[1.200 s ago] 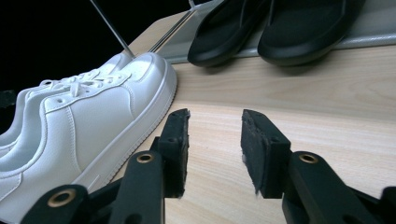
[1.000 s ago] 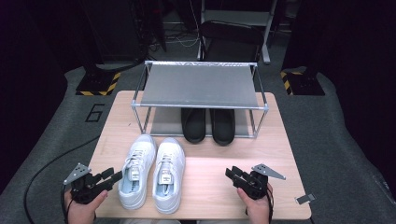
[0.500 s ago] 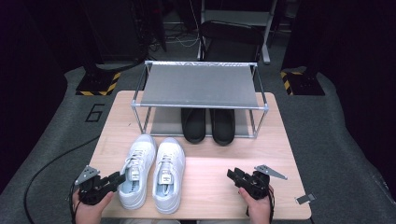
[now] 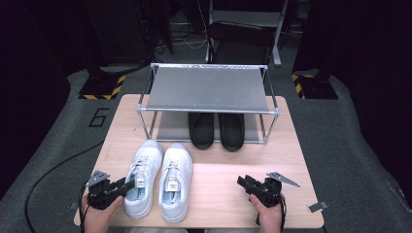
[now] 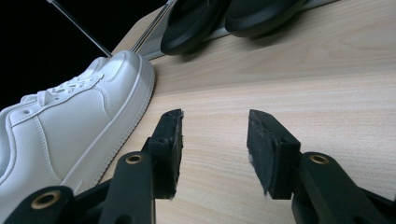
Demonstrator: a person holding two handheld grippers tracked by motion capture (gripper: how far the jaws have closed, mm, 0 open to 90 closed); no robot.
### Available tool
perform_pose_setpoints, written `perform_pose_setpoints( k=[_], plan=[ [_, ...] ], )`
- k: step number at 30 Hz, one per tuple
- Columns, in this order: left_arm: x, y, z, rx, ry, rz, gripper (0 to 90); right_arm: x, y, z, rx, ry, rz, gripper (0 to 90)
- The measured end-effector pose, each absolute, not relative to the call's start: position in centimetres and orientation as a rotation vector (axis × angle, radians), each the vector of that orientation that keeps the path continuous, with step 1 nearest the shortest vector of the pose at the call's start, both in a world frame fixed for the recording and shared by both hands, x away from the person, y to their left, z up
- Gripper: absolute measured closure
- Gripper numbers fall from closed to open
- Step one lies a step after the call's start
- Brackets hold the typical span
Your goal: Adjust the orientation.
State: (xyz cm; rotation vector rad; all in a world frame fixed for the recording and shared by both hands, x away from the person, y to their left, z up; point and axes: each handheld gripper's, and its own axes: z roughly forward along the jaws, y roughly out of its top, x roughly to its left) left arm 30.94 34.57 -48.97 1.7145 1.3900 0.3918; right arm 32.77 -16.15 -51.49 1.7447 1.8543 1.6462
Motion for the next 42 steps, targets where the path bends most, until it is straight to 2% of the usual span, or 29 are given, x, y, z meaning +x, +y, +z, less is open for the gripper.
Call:
perform_pose_setpoints(
  k=[2,11,14,24,36,42],
  plan=[
    [31.2,34.7,-49.1,1.733,1.388,0.367,55.8,32.8,-16.2,-51.6,1.771,1.848,1.655,55.2],
    [31.5,34.6,-49.1,1.739,1.387,0.360,55.6,32.9,-16.2,-52.0,1.822,1.849,1.658,54.7],
    [31.3,34.3,-48.9,1.750,1.397,0.397,56.7,32.9,-16.2,-52.1,1.816,1.849,1.659,54.7],
    [30.6,33.6,-48.8,1.779,1.443,0.489,69.1,33.0,-16.4,-52.3,1.834,1.840,1.668,54.5],
    [30.9,33.7,-48.7,1.800,1.453,0.462,67.4,33.1,-16.3,-52.5,1.829,1.842,1.672,54.5],
    [30.7,33.6,-48.9,1.763,1.464,0.479,71.1,33.1,-16.4,-52.7,1.849,1.832,1.680,54.5]
  ],
)
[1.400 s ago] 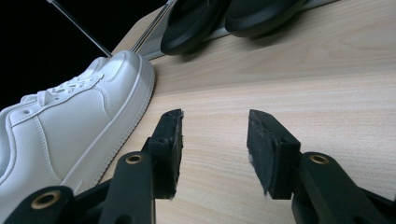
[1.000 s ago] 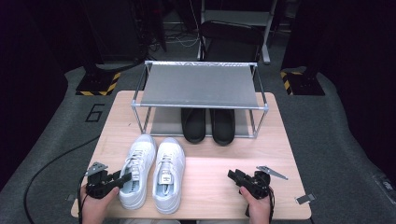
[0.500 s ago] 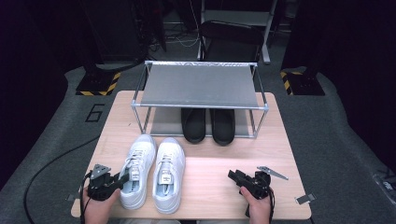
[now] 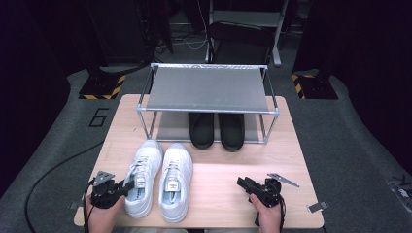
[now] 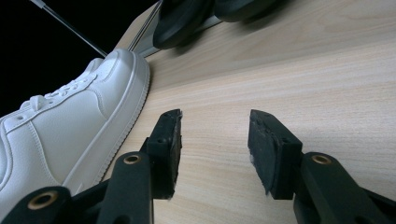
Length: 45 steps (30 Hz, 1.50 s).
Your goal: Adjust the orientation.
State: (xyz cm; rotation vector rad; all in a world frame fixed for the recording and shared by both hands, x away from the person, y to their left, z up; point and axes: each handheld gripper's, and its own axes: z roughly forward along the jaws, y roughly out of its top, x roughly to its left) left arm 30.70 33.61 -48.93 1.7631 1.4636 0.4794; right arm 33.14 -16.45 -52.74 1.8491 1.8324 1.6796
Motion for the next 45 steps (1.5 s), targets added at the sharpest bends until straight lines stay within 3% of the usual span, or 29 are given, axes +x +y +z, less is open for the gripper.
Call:
perform_pose_setpoints(
  k=[15,30,38,45],
  plan=[
    [30.3,33.5,-49.0,1.735,1.478,0.528,78.4,33.2,-16.6,-53.1,1.874,1.821,1.687,54.5],
    [31.6,34.1,-48.3,1.797,1.458,0.389,65.4,33.3,-16.6,-53.4,1.885,1.832,1.679,54.0],
    [31.5,34.1,-48.5,1.738,1.503,0.349,64.4,33.4,-16.5,-53.5,1.900,1.832,1.673,53.8],
    [31.3,33.7,-48.5,1.781,1.489,0.423,68.9,33.4,-16.6,-53.5,1.906,1.824,1.678,53.5]
  ],
)
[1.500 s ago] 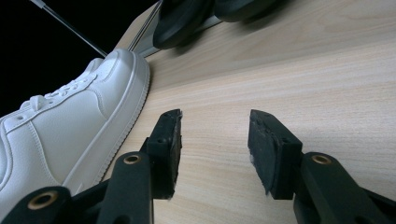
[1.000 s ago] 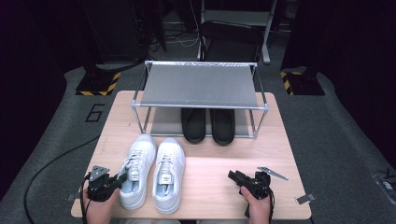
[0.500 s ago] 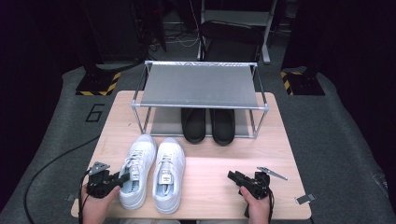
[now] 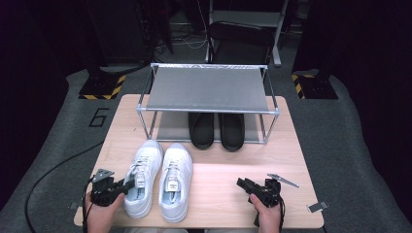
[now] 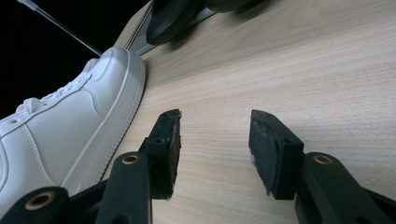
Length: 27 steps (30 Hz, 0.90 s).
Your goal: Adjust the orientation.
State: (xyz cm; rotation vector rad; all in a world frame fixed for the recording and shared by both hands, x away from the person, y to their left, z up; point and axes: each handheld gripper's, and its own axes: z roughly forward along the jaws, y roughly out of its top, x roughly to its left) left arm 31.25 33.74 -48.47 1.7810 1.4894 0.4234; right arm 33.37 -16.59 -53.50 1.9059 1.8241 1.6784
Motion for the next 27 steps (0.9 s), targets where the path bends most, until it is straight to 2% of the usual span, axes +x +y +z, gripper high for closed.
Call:
perform_pose_setpoints(
  k=[2,6,11,27],
  plan=[
    [31.26,33.70,-48.48,1.778,1.489,0.440,69.7,33.39,-16.62,-53.55,1.905,1.822,1.680,53.6],
    [31.01,33.13,-48.43,1.796,1.485,0.529,77.7,33.40,-16.71,-53.58,1.924,1.820,1.680,53.6],
    [30.81,33.09,-48.56,1.780,1.489,0.565,81.4,33.40,-16.90,-53.75,1.936,1.807,1.682,53.6],
    [30.58,33.28,-48.74,1.732,1.481,0.581,83.2,33.42,-17.06,-53.87,1.986,1.787,1.684,53.5]
  ],
)
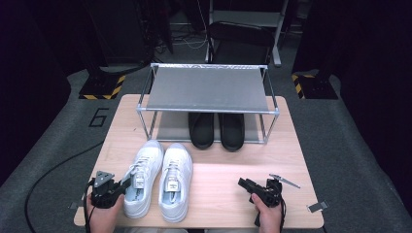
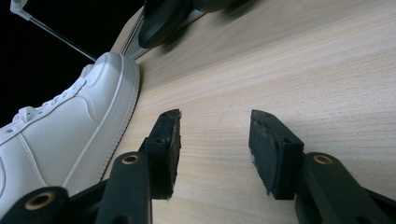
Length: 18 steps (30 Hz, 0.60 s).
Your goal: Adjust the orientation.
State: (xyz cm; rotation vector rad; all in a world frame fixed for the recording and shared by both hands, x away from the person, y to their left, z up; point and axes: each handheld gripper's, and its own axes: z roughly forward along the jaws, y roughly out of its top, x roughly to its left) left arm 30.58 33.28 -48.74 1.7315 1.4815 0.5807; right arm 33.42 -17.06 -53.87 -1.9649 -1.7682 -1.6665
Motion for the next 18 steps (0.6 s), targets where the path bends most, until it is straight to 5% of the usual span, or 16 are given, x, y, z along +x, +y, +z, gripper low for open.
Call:
perform_pose_setpoints(
  k=[18],
  plan=[
    [30.2,33.8,-47.7,1.680,1.465,0.557,83.2,33.5,-17.2,-53.9,-1.957,-1.771,-1.688,53.2]
  ],
)
